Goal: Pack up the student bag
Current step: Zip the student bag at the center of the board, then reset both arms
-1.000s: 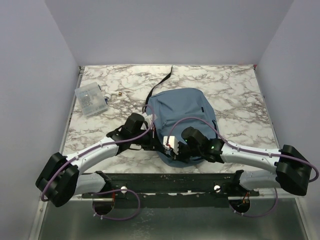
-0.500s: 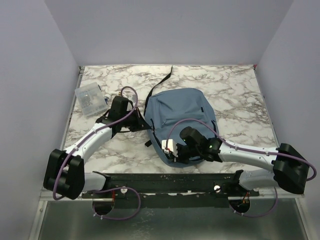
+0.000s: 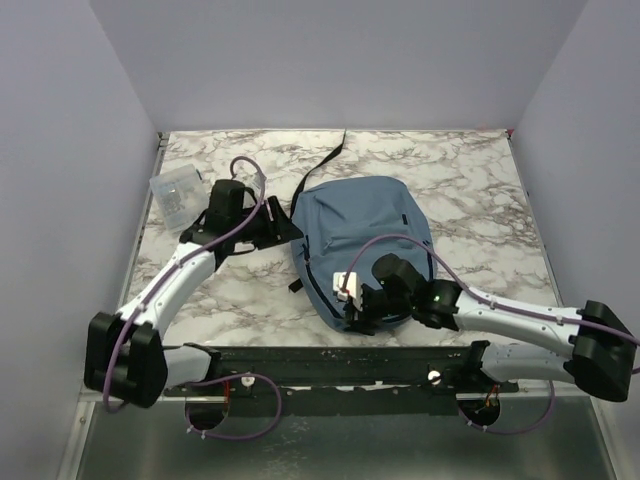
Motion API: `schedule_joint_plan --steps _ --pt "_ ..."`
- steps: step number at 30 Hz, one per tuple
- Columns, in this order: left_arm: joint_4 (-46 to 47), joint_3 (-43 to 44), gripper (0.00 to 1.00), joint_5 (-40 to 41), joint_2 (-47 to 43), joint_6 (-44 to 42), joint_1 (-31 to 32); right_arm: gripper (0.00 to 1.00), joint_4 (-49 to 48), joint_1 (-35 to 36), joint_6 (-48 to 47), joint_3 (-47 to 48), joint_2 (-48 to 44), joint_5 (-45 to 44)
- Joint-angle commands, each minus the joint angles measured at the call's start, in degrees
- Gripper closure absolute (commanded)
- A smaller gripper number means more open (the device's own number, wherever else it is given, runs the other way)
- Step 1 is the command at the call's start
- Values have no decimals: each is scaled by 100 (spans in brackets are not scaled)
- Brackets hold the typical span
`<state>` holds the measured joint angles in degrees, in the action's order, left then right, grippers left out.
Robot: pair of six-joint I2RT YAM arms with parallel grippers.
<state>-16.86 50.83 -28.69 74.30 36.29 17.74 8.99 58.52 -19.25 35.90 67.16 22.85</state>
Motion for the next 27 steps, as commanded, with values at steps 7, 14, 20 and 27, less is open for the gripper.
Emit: schedule_joint_plan --steps 7,14,20,27 --pt "-283 -270 37 -235 -2734 -721 -25 0 245 28 2767 1118 -875 -3463" --pt "-281 75 25 723 -4258 -881 -24 0 1387 28 3764 2360 -956 -6152" --pt "-175 181 13 1625 -5439 -994 -23 0 1255 27 3741 2649 -1968 -6503" --pt "259 -271 4 2654 -6707 -1143 -24 0 -100 28 3092 2227 -3650 -5985"
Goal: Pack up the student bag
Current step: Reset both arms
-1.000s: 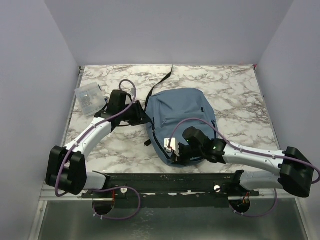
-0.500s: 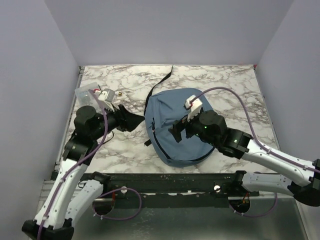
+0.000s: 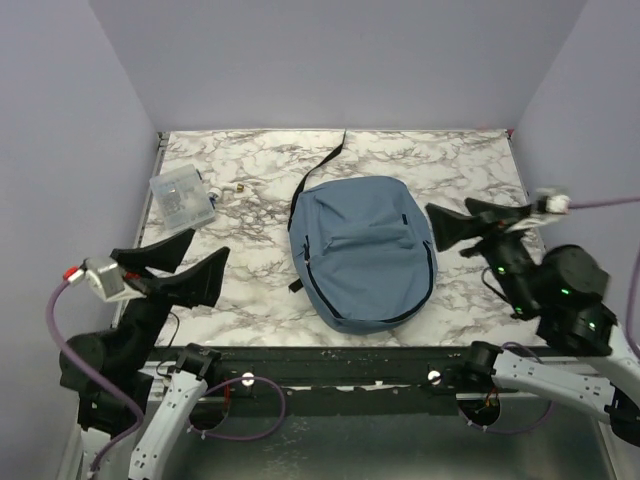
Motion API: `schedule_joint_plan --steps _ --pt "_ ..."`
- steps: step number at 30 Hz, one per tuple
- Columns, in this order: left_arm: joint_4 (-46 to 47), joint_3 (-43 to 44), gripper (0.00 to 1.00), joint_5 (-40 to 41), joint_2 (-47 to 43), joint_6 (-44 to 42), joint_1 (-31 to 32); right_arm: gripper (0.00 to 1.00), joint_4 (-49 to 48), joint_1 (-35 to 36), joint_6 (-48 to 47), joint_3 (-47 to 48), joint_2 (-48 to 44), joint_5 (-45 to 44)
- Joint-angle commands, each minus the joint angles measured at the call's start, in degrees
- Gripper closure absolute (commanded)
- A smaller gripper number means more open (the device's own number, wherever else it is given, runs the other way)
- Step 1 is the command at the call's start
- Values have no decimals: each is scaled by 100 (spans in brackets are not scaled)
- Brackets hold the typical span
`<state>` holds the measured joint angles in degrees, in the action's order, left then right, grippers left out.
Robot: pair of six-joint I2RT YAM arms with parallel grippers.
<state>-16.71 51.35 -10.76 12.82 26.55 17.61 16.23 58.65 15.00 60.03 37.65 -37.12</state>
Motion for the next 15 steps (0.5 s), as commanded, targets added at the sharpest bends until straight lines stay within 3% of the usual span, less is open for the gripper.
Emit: schedule_joint_plan --steps 1,9,15 --pt "298 -415 2 944 -705 -132 -7 0 -963 15 -323 -277 -843 -4" --pt "352 -573 2 1250 -773 -176 -11 0 -1202 15 -212 -459 -1030 -273" --pt "487 -554 2 679 -342 72 -11 0 -1048 14 -235 -401 -583 -126"
